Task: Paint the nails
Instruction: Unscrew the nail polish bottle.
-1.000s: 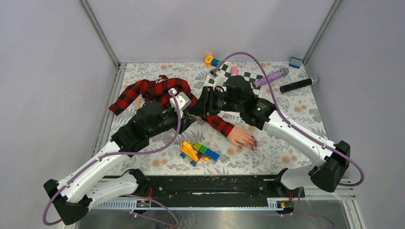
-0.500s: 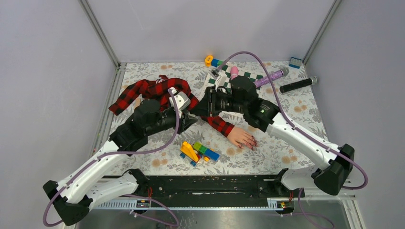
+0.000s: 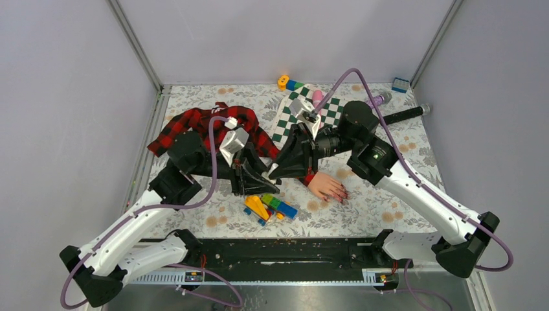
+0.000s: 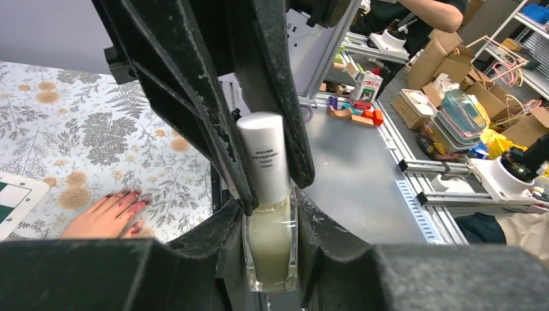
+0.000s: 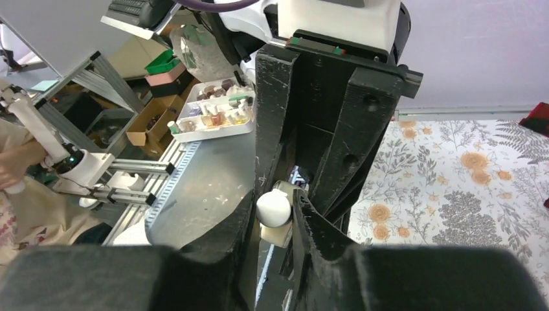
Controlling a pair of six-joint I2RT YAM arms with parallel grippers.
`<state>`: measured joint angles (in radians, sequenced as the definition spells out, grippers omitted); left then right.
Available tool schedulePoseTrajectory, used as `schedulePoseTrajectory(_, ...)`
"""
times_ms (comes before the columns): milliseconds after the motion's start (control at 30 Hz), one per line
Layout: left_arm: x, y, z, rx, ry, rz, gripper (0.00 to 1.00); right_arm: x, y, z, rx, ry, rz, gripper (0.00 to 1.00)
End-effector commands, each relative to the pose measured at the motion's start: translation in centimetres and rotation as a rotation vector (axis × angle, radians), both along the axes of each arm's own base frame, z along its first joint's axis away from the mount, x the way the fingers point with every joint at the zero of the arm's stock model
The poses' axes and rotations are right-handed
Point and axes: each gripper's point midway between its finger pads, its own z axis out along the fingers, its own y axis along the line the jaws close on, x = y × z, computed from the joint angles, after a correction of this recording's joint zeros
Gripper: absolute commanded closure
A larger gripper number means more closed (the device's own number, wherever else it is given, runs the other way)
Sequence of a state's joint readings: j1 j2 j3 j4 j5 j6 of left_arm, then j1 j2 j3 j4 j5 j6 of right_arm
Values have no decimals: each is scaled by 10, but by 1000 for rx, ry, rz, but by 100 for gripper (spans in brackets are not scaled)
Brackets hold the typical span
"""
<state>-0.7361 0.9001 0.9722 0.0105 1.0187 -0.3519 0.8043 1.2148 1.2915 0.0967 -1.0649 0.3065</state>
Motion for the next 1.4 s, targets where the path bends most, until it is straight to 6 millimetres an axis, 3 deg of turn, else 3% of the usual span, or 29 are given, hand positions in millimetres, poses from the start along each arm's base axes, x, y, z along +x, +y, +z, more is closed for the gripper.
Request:
schedulePoseTrajectory(0, -7, -2, -7, -2, -118, -59, 100, -10, -4, 35, 90, -48, 6, 51)
schedulePoseTrajectory(67, 15, -1, -15, 49, -143, 82, 100, 6, -5, 35, 91, -9, -120, 28)
schedulePoseTrajectory(133, 32, 2, -20, 82, -165, 198, 100, 24, -6, 33, 86, 33, -254, 21)
schedulePoseTrajectory(267, 61, 8, -22, 105, -169, 386, 100, 73, -10, 14, 19, 150, -555, 23)
schedulePoseTrajectory(400, 93, 21, -27, 144, -163, 591, 100, 94, -10, -15, -71, 274, -680, 31)
schedulePoseTrajectory(567, 109, 28, -36, 193, -153, 687, 100, 95, 3, -32, -110, 386, -668, 38)
schedulePoseTrajectory(1100, 113, 23, -47, 239, -147, 689, 100, 89, 21, -37, -136, 420, -590, 59)
schedulePoseTrajectory(1133, 113, 23, -47, 239, -147, 689, 100, 89, 22, -39, -140, 421, -589, 64)
schedulePoseTrajectory(1233, 108, 21, -47, 236, -147, 658, 100, 88, 21, -41, -143, 403, -584, 98)
schedulePoseTrajectory(1367, 83, 11, -38, 183, -158, 500, 100, 74, 19, -37, -126, 296, -501, 100)
